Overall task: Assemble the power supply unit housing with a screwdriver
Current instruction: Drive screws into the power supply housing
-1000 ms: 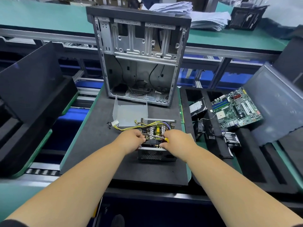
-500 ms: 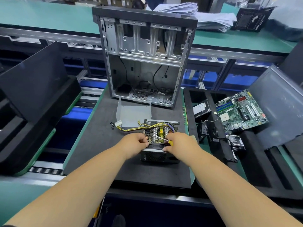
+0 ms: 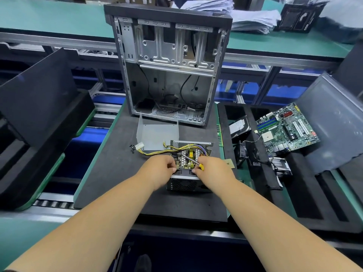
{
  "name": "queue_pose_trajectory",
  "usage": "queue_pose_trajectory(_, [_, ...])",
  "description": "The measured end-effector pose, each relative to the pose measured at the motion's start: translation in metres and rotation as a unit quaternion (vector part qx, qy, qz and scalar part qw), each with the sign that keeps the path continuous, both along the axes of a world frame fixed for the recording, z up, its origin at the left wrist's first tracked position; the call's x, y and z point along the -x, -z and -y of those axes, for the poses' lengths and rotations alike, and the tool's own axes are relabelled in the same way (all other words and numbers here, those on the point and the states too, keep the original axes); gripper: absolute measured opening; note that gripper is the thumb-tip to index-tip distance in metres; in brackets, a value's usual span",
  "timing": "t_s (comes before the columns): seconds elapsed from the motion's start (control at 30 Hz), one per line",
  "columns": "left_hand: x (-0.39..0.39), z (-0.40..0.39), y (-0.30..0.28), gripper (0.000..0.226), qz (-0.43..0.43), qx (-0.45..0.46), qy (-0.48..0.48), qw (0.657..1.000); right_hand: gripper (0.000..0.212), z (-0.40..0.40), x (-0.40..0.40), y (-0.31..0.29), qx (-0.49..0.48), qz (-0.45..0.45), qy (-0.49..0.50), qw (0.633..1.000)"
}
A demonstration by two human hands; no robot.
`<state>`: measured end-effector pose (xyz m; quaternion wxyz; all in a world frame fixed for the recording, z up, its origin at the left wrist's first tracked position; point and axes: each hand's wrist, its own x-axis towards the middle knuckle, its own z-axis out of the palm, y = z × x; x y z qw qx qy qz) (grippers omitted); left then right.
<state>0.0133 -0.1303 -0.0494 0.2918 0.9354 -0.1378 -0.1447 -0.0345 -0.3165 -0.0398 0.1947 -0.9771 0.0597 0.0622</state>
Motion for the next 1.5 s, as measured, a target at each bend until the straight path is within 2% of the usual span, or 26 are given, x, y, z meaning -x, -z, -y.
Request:
queue_pose_trajectory(0.1, [0.001,-0.002,0.000,0.013,0.001,0.004,0.002,1.000,0.019,0.001,0.001,0.002,0.000,0.011,-0.009,1.000])
queue_pose_trajectory(0.23, [-0.001,-0.009,-0.001,0.021,0.007,-0.003,-0.004,1.000,0.020,0.002,0.003,0.003,0.006,0.015,-0.039,0.999])
queue_pose_trajectory(0.37, [-0.005,-0.015,-0.004,0.017,-0.096,0.058,-0.046,0.993,0.029,0.000,-0.003,0.000,0.001,-0.003,-0.033,0.999])
queue_pose_trajectory(0.43, [-0.006,-0.013,-0.007,0.016,-0.118,0.066,-0.051,0.989,0.029,-0.001,-0.007,-0.004,0.008,-0.024,-0.039,0.999])
queue_pose_trajectory(0.57, [-0.006,-0.011,-0.009,0.018,-0.092,0.036,-0.034,0.995,0.020,-0.003,-0.006,-0.004,0.013,-0.025,-0.047,0.999])
queue_pose_trajectory(0.8, [-0.001,-0.012,-0.002,0.018,-0.088,0.061,-0.025,0.994,0.021,0.000,-0.007,0.000,0.030,-0.025,-0.054,0.998])
queue_pose_trajectory(1.0, [-0.003,-0.008,0.000,0.023,-0.047,0.017,0.016,0.999,0.018,0.009,-0.007,-0.002,0.017,-0.049,-0.072,0.996])
queue_pose_trajectory(1.17, [-0.009,-0.011,-0.001,0.022,-0.098,0.043,0.019,0.994,0.031,0.016,-0.014,-0.007,-0.013,-0.091,-0.064,0.994])
queue_pose_trajectory(1.27, [-0.013,-0.017,-0.002,0.016,-0.176,0.107,0.012,0.978,0.022,0.018,-0.018,-0.010,-0.015,-0.058,-0.025,0.998])
queue_pose_trajectory(1.33, [-0.018,-0.024,-0.003,0.017,-0.199,0.138,0.002,0.970,0.020,0.018,-0.022,-0.014,-0.008,-0.015,0.028,0.999])
queue_pose_trajectory(1.43, [-0.032,-0.043,-0.007,0.017,-0.160,0.173,-0.054,0.970,0.022,0.015,-0.033,-0.022,0.000,0.031,0.068,0.997])
queue_pose_trajectory(1.5, [-0.043,-0.058,-0.009,0.019,-0.127,0.183,-0.111,0.968,0.015,0.009,-0.043,-0.027,-0.037,0.037,0.080,0.995])
